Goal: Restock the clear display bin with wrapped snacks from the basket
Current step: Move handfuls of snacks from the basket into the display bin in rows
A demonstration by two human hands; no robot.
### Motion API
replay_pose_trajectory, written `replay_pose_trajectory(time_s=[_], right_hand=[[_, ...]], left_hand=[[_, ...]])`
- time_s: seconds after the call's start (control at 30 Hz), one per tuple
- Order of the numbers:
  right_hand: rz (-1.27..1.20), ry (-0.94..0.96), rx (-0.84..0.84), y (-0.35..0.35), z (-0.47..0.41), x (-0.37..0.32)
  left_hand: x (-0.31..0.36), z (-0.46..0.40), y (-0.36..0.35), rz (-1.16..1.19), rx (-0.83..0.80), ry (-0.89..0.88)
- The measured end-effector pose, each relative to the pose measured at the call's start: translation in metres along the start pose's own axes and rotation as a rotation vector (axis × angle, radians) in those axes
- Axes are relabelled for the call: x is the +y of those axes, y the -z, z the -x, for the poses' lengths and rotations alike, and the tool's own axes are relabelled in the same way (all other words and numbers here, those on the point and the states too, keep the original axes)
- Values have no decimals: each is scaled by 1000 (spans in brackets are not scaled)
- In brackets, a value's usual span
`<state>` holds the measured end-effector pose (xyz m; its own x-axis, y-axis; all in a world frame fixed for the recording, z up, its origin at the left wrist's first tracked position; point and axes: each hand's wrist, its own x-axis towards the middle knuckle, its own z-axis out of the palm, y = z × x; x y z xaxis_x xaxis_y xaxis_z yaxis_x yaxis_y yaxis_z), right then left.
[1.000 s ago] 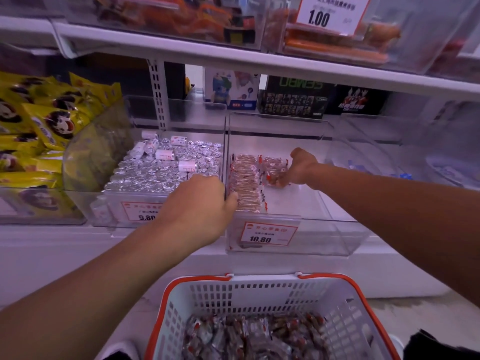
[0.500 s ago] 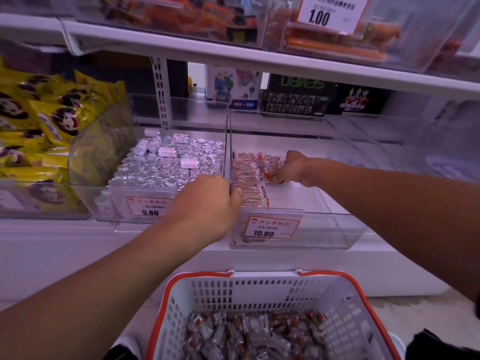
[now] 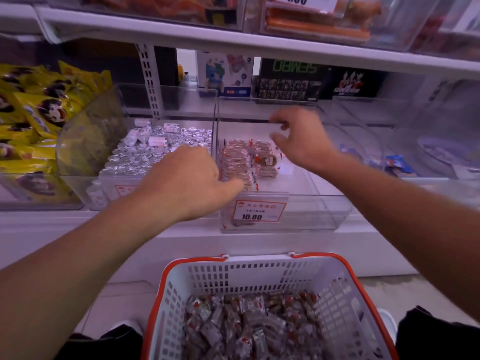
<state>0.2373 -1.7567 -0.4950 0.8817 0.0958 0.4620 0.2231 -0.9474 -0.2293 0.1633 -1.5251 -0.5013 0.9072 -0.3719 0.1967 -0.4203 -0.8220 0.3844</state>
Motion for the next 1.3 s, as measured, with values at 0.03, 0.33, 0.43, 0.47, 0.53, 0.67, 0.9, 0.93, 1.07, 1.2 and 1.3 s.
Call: replay_pose_trajectory(time_s=[0.03,0.33,0.43,0.47,0.53,0.67,0.9,0.93,1.07,1.2,1.3], right_hand=[[-33,95,220,11,20,-4],[-245,-48,-863,-140,286,-14],[-199,-282,-1177,-173,365,27],[-189,-335,-1222,-180,385,37],[-221,-467,-1279,-189,401,45],[-381,-577,-1369,-213,397,53],[-170,-367,-1342,-247,406,32],[-111,-332,-1356,-250,406,30],[-37,-197,-1342,-258,408,26],[-73,-157,-1332,-257,408,29],[-142,-161,-1317,-253,408,33]], left_hand=[[-2,3,2,57,-144,-37],[-16,71,-174,-163,-1043,281],[-33,127,-254,-215,-1121,320],[-34,148,-280,-176,-1128,402],[-31,183,-318,-59,-1067,594],[-23,216,-357,156,-862,959],[-37,202,-371,298,-744,1048],[-37,201,-372,344,-731,1074],[-38,201,-385,424,-674,1139],[-40,201,-388,441,-619,1188],[-37,197,-386,418,-558,1179]])
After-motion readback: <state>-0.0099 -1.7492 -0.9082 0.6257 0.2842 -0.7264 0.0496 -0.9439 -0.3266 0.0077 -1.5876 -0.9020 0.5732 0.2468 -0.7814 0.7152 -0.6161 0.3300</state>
